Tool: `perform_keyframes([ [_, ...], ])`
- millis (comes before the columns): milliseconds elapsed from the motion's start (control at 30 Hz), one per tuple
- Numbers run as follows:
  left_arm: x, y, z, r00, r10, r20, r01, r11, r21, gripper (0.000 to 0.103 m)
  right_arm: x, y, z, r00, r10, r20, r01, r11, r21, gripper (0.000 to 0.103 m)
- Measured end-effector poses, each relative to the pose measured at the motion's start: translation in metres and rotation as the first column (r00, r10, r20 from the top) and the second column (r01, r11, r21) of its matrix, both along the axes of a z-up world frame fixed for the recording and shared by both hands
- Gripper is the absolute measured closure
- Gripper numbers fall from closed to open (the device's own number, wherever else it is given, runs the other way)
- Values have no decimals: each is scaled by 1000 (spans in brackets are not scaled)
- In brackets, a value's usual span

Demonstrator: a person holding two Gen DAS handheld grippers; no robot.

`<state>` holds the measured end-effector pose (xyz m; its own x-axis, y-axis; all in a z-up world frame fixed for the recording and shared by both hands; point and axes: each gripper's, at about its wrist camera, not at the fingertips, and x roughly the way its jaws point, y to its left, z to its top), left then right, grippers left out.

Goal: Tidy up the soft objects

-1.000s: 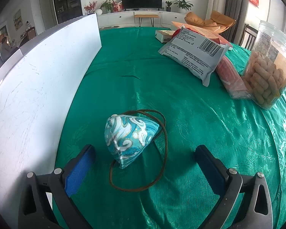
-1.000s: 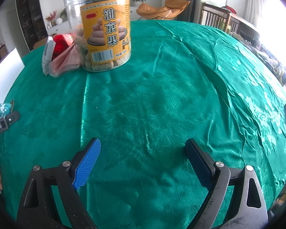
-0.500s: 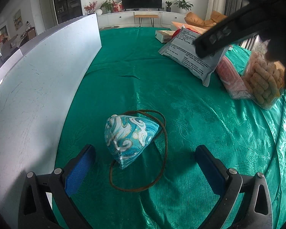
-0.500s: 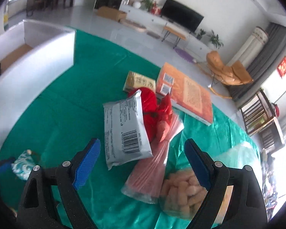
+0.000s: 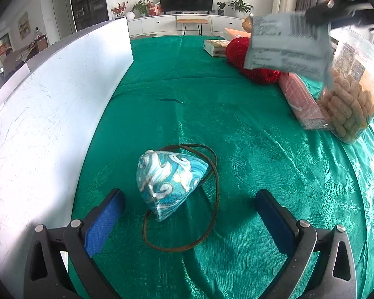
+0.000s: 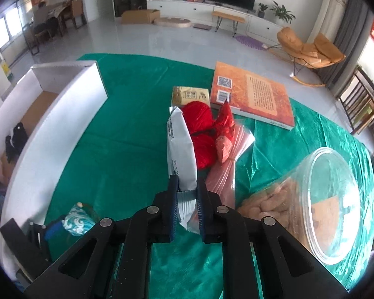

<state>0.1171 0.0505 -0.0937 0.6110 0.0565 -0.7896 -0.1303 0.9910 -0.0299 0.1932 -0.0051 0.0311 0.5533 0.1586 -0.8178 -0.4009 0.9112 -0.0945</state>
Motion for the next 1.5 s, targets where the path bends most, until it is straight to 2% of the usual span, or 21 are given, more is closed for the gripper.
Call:
perform_keyframes([
  [200,0,0,0,1000,0,0,0,1000,0,0,-21,-26,55,996,-36,79,26,992,124,90],
  [333,0,0,0,1000,0,0,0,1000,0,0,-24,-66,101,987,-109,122,77,968,239,90],
  [500,0,0,0,1000,1,0,-1,1000,0,0,-25,-151,151,956,-258,142,183,897,402,90],
  [600,0,0,0,1000,1,0,-1,1000,0,0,-20,-208,157,925,-357,129,261,845,467,90],
  [700,0,0,0,1000,1,1,-1,1000,0,0,-10,-261,141,893,-443,79,341,781,523,90],
  [767,0,0,0,1000,1,0,-1,1000,1,0,-3,-296,112,863,-506,12,417,725,548,90],
  [833,0,0,0,1000,1,1,-1,1000,0,0,3,-324,73,832,-549,-79,493,667,559,90],
  [933,0,0,0,1000,1,1,-1,1000,0,0,5,-361,-10,764,-590,-259,622,567,540,89],
  [967,0,0,0,1000,1,0,-1,1000,0,0,2,-369,-36,736,-606,-301,657,534,533,87],
  [1000,0,0,0,1000,1,1,-1,1000,0,0,-6,-379,-49,712,-631,-309,679,506,532,85],
  [1067,0,0,0,1000,1,0,-1,1000,-1,0,-21,-398,-75,668,-654,-353,721,452,526,70],
  [1100,-1,0,0,1000,-9,-1,9,1000,-3,0,-27,-405,-81,660,-653,-373,730,437,526,64],
  [1133,-2,0,1,999,-35,-13,35,999,-9,0,-35,-414,-82,650,-656,-383,740,433,515,50],
  [1167,-5,-1,4,995,-88,-39,87,996,-34,0,-42,-419,-79,649,-664,-372,741,442,505,33],
  [1200,-15,0,9,990,-137,-32,134,986,-98,0,-50,-422,-73,655,-672,-345,737,465,492,27],
  [1233,-26,2,14,986,-165,-7,162,975,-153,0,-56,-424,-65,668,-679,-303,726,507,464,26],
  [1267,-41,4,19,984,-175,27,177,965,-191,0,-61,-424,-56,691,-675,-258,710,568,416,26],
  [1300,-50,5,23,984,-175,44,180,964,-195,0,-62,-422,-47,721,-659,-214,687,637,351,26],
  [1400,-62,7,25,986,-158,52,164,973,-160,0,-60,-405,-36,817,-562,-133,577,801,158,26],
  [1467,-54,4,23,989,-140,37,143,984,-106,0,-51,-388,-36,869,-483,-110,490,871,40,26],
  [1500,-46,3,23,993,-115,20,117,991,-72,0,-47,-380,-39,886,-453,-101,455,890,1,26],
])
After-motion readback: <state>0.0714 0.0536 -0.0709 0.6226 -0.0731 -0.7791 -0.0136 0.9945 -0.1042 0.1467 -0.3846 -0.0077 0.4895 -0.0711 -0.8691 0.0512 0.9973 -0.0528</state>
